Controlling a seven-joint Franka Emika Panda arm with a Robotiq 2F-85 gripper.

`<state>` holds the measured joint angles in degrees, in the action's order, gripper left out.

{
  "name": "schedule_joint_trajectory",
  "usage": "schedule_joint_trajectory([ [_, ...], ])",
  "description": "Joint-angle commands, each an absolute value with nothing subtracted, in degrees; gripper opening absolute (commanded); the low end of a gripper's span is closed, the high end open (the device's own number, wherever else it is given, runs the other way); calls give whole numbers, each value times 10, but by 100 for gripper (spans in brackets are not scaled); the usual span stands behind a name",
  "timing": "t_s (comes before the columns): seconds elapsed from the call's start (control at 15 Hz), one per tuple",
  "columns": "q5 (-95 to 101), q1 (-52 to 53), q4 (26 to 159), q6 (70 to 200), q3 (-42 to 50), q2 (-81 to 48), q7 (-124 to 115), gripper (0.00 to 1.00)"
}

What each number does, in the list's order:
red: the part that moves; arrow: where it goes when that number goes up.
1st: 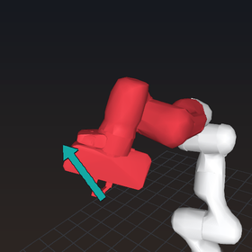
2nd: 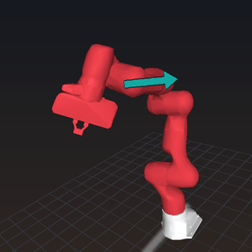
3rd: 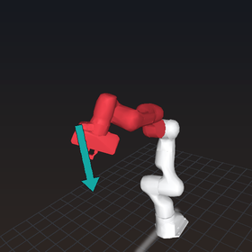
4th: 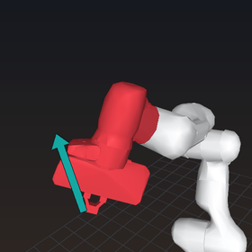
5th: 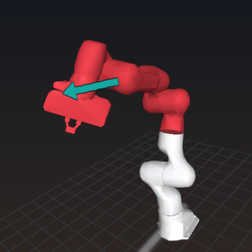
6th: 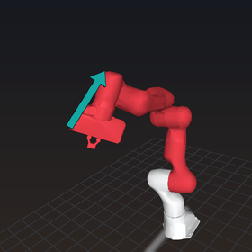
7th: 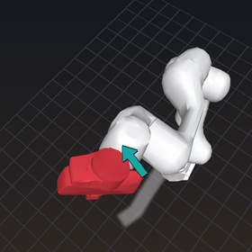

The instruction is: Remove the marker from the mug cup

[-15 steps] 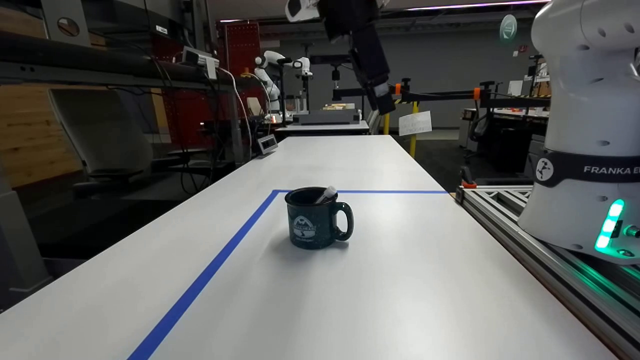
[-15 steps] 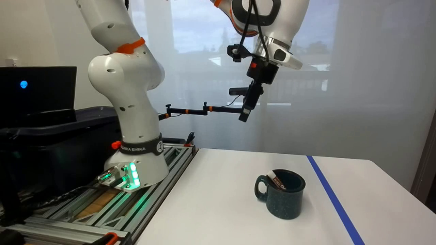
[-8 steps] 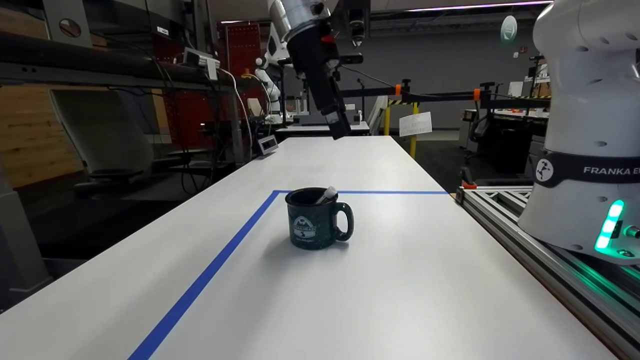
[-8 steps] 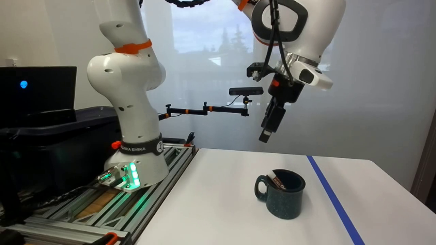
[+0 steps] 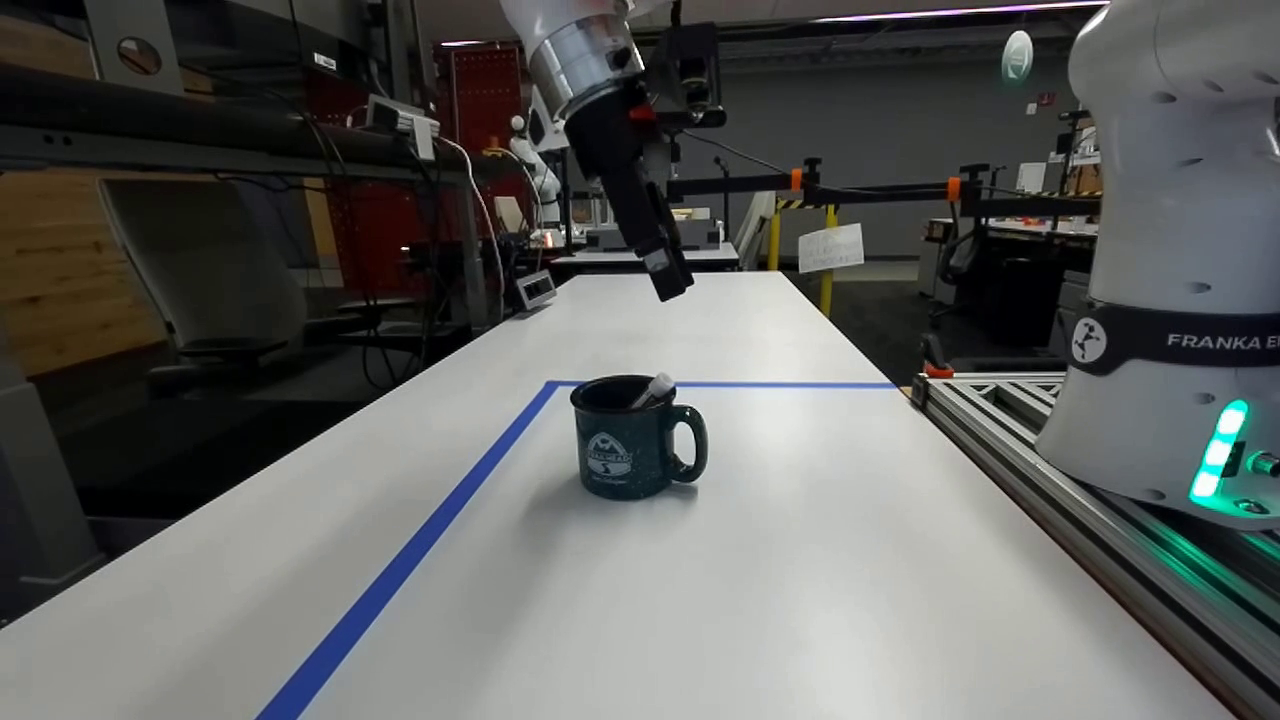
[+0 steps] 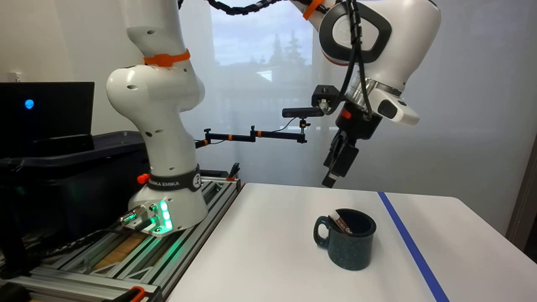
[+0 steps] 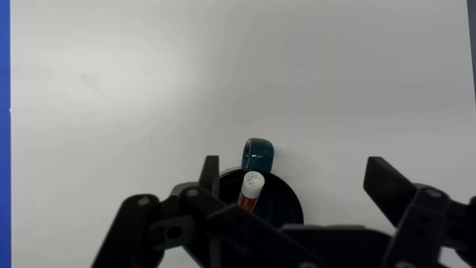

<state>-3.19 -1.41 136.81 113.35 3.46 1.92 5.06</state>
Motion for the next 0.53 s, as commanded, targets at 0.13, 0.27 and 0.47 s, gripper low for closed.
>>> schedule_joint_trajectory([
  [0.13,-18,-26,1312,1122,34,-42,86,100],
  [0.27,-19,-25,1301,1128,32,-63,86,100],
  [0.47,-13,-24,1284,1136,29,-95,76,100],
])
